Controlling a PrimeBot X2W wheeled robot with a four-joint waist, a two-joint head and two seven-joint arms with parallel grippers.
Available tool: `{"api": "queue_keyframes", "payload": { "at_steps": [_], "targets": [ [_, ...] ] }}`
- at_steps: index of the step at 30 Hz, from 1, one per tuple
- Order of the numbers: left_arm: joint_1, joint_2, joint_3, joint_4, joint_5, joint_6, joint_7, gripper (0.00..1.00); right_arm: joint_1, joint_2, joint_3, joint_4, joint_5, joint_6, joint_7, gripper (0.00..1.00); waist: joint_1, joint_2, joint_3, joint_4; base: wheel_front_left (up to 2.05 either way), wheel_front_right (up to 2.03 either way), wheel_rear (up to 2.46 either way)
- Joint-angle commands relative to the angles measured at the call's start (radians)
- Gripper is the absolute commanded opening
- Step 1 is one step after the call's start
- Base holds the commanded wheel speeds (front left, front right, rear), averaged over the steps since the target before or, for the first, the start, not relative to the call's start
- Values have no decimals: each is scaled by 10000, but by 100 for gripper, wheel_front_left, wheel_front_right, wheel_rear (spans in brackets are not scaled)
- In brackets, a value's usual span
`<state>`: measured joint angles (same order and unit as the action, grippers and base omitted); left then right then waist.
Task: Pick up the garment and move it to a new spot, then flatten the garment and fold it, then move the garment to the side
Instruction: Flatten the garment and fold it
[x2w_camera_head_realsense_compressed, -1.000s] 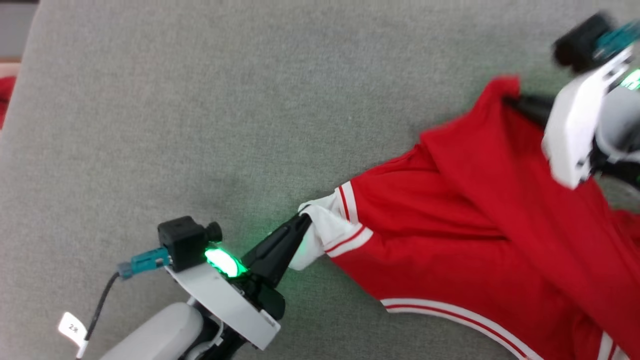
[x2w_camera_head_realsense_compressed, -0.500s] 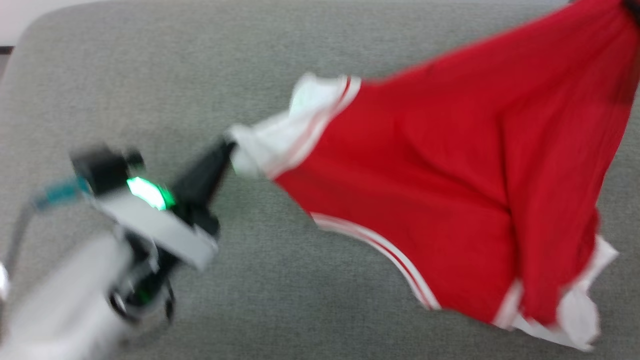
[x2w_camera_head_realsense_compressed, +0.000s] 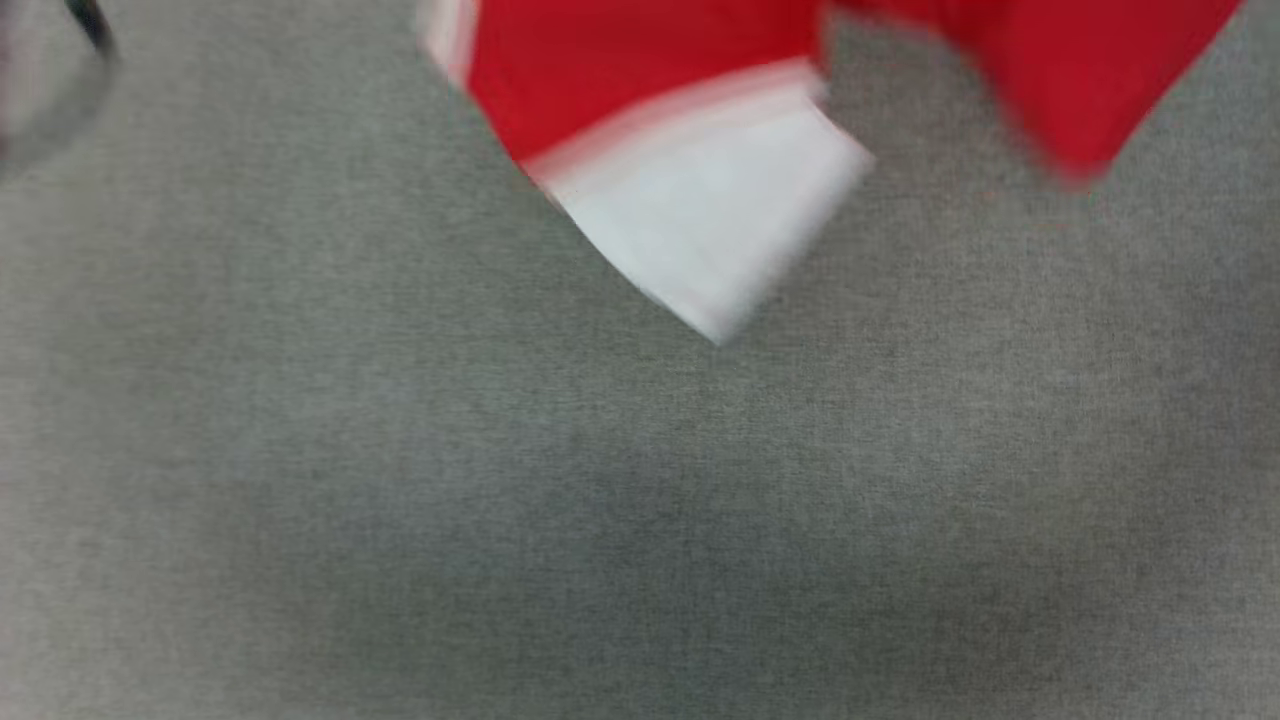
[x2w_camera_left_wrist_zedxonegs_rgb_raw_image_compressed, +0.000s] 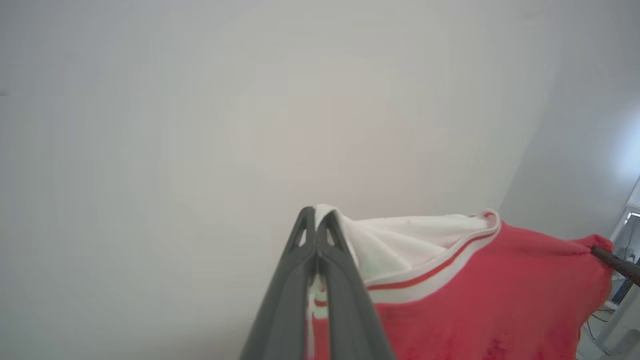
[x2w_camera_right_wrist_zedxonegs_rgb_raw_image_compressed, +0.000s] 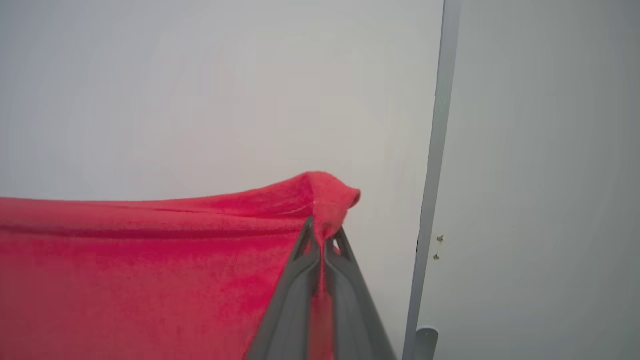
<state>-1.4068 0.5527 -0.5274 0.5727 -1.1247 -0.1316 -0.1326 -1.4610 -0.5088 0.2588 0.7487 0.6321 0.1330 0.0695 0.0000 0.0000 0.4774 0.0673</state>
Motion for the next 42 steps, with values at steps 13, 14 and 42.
{"api": "queue_keyframes", "payload": {
  "at_steps": [13,14,42],
  "targets": [
    [-1502,-72,-732,31,-415,24,-1226,0,-1089,146,401,1125,-168,-41,-749,0,0,0,229,-179,0,0,0],
    [-1140,-40,-803,-168,-664,24,-1241,0,-825,124,615,1053,-59,-40,-675,0,0,0,230,-173,0,0,0],
    [10453,-1749,2739,-5467,-400,15,-1311,0,8920,-487,552,-5410,3509,-31,187,0,0,0,-1433,-273,0,0,0]
  ]
}}
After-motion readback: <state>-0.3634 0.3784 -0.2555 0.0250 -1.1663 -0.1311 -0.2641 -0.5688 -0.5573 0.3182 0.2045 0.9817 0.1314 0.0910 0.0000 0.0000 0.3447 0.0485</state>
